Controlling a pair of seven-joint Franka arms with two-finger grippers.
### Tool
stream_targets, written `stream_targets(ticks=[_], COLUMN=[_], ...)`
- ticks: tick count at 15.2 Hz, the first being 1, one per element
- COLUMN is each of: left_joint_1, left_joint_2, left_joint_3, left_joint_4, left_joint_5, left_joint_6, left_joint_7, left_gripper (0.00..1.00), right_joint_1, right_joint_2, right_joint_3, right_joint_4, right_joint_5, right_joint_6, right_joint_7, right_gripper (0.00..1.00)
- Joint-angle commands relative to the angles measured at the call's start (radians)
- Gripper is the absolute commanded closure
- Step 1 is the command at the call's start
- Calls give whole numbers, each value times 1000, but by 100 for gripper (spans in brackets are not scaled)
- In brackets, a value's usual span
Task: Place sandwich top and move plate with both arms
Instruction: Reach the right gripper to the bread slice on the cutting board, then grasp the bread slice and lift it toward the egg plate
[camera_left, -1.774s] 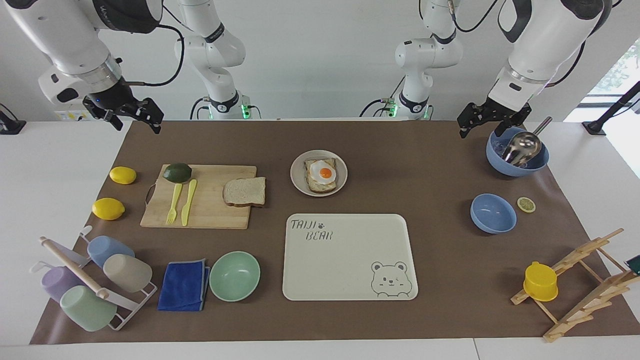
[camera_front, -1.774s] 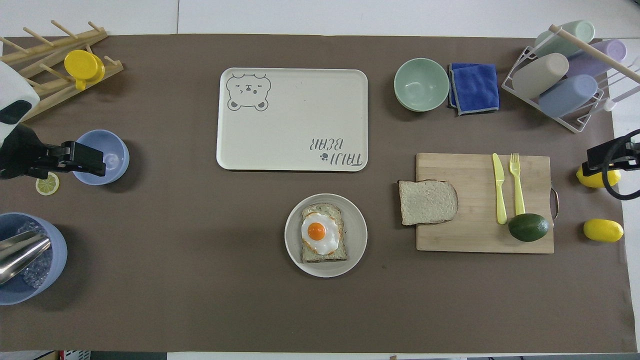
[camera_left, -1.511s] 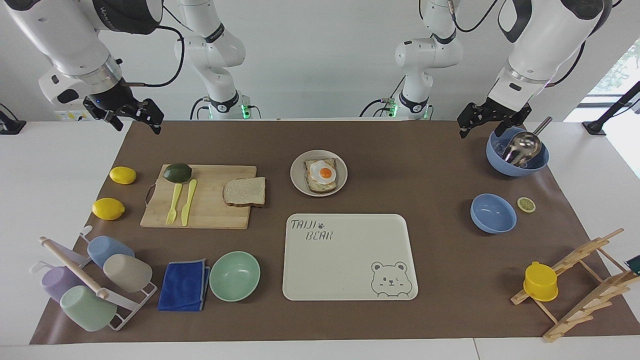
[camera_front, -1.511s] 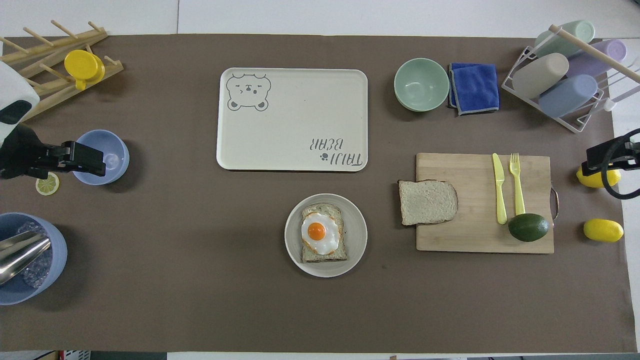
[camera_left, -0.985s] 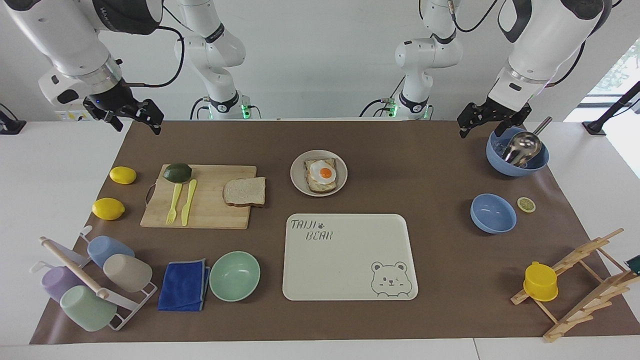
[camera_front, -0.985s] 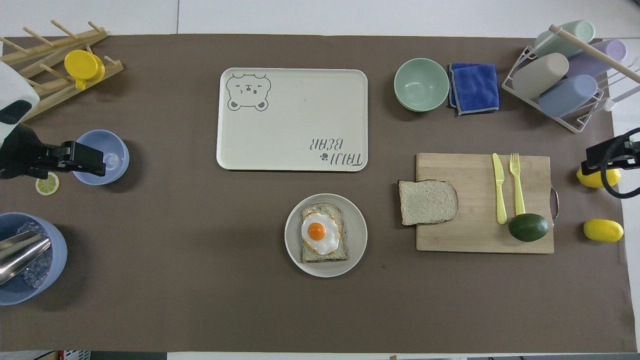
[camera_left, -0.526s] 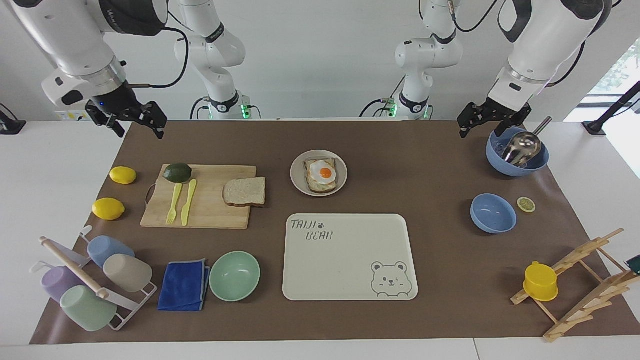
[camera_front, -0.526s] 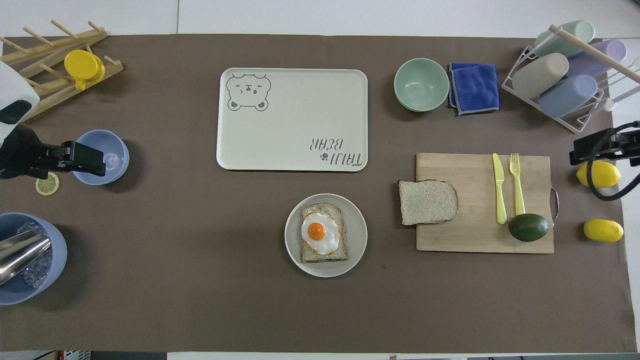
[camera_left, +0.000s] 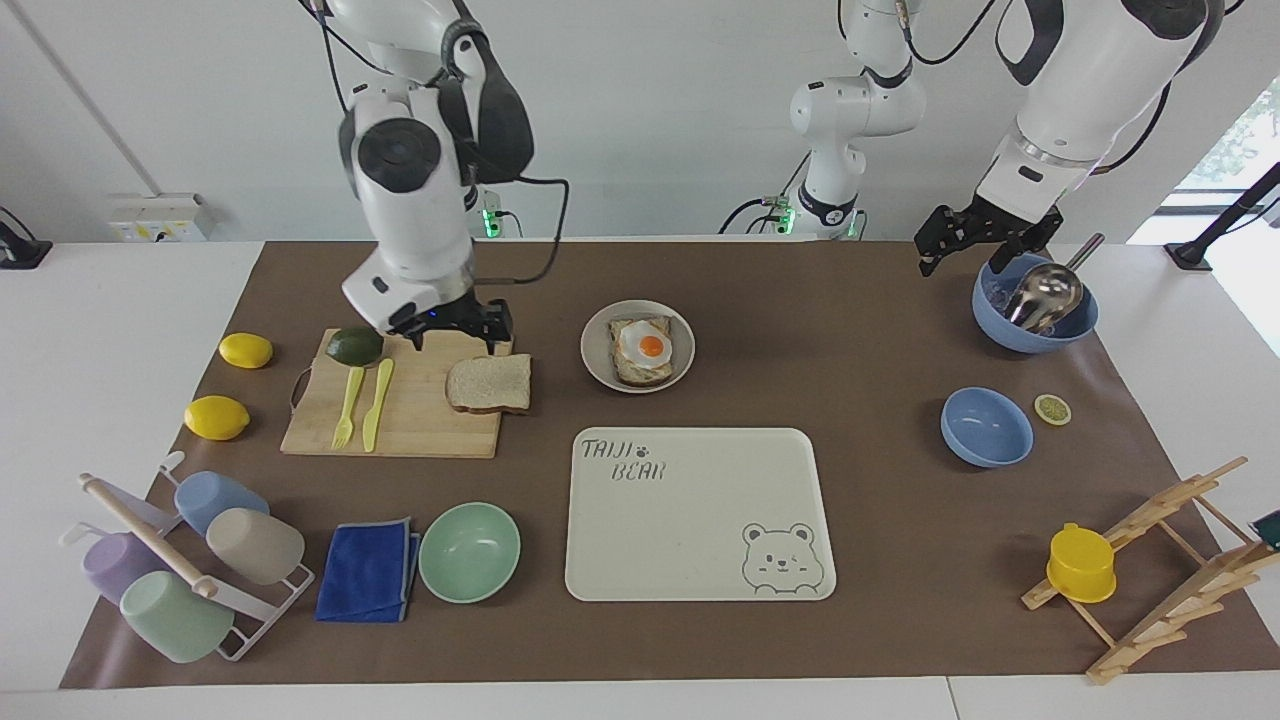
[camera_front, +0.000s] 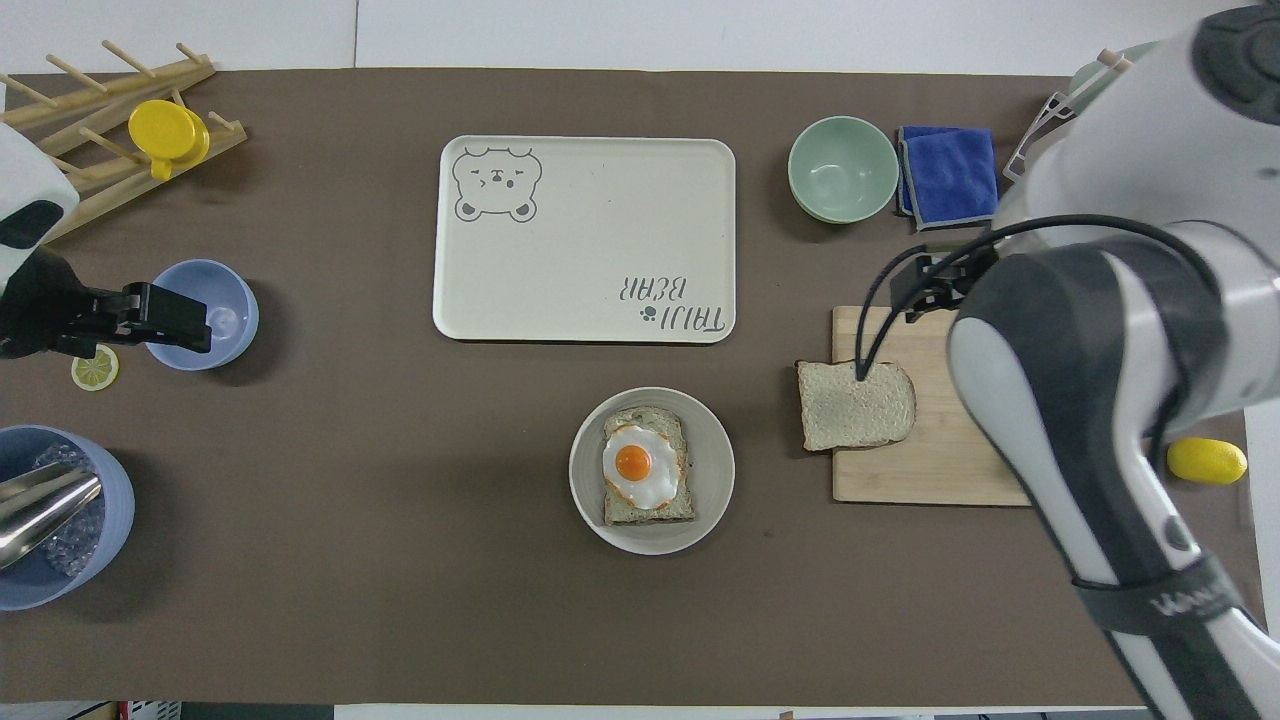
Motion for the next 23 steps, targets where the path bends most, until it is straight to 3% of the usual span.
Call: stream_targets(ticks=[1, 5, 9, 16, 23], left_joint_1=[11, 9, 9, 11, 9], left_joint_2=[-20, -22, -20, -20, -22], left_joint_3=[-5, -5, -5, -5, -5], left_joint_4=[-16, -16, -16, -16, -16], left_joint_5=[13, 13, 13, 13, 14], left_joint_6=[-8, -8, -8, -8, -8], left_joint_7=[9, 9, 9, 9, 9], left_gripper=[0, 0, 0, 0, 0], right_joint_1=[20, 82, 91, 108, 138], right_joint_2=[65, 159, 133, 110, 87], right_joint_3=[-3, -3, -3, -3, 6], right_joint_4=[10, -28, -165, -229, -291], right_joint_5=[-28, -31, -34, -45, -144], right_joint_6=[4, 45, 94, 76, 79], right_joint_7=[148, 283, 283, 274, 247], right_gripper=[0, 0, 0, 5, 6])
